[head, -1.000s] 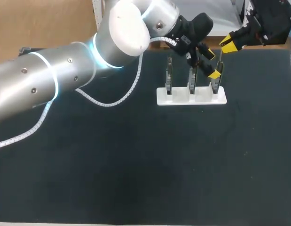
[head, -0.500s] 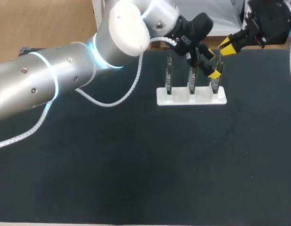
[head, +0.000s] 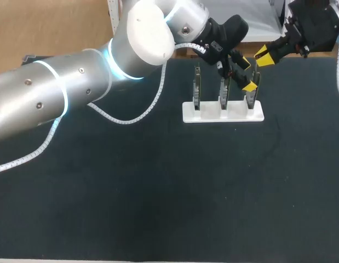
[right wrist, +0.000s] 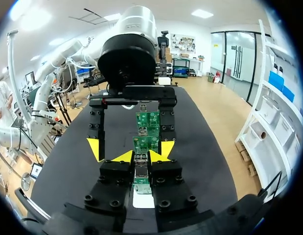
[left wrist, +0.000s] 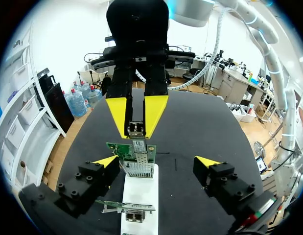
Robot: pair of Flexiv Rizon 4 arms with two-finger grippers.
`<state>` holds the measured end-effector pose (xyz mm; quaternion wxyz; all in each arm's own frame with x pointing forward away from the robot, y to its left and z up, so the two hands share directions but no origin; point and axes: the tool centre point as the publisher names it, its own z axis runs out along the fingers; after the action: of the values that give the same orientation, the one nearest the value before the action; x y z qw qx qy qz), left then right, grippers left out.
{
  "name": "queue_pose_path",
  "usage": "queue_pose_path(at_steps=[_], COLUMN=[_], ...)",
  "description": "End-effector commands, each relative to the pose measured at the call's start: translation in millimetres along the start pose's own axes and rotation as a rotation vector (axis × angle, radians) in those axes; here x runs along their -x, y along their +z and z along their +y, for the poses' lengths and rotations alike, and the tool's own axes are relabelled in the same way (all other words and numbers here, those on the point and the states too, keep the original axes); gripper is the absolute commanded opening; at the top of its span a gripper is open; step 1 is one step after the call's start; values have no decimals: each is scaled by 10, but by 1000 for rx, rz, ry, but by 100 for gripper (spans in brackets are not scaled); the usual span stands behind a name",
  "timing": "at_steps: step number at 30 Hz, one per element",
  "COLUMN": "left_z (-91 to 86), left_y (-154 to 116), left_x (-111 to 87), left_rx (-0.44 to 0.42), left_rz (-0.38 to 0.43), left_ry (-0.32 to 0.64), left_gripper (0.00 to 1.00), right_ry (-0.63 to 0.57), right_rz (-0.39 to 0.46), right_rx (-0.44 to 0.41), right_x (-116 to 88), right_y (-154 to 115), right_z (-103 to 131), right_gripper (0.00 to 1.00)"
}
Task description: Pick up the optical module with the left hand, and insert it into the network port with the right hand.
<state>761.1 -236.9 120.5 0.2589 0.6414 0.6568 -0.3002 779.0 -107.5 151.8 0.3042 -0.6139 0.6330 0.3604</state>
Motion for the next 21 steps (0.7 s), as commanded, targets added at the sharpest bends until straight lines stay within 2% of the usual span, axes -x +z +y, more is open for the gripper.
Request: queue_pose_path(at_steps=[1,2,3,4,11,21], left_z=[10,10,10,10,10,10], left_y=[-1,-1,-1,-1,-1,-1], left_x=[13,13,13,13,13,13], left_rx=[-2,-2,-2,-2,-2,-2], left_rz=[6,6,6,6,6,6], left_ry=[-2,-2,-2,-2,-2,-2], left_gripper=[100,100,100,100,100,100], right_ry=[4,5,6,5,-3,-19], right_rz=[-5,-5,-5,-4,-17,-95], right_rx=[-1,-2,-2,-2,-7,0], right_x=[-23,-23,-23,-22,18,139], right_y=[13,13,12,9,-20,-135], right_z=[-16,-16,-16,-14,10,30], right_gripper=[0,0,92,100,100,100])
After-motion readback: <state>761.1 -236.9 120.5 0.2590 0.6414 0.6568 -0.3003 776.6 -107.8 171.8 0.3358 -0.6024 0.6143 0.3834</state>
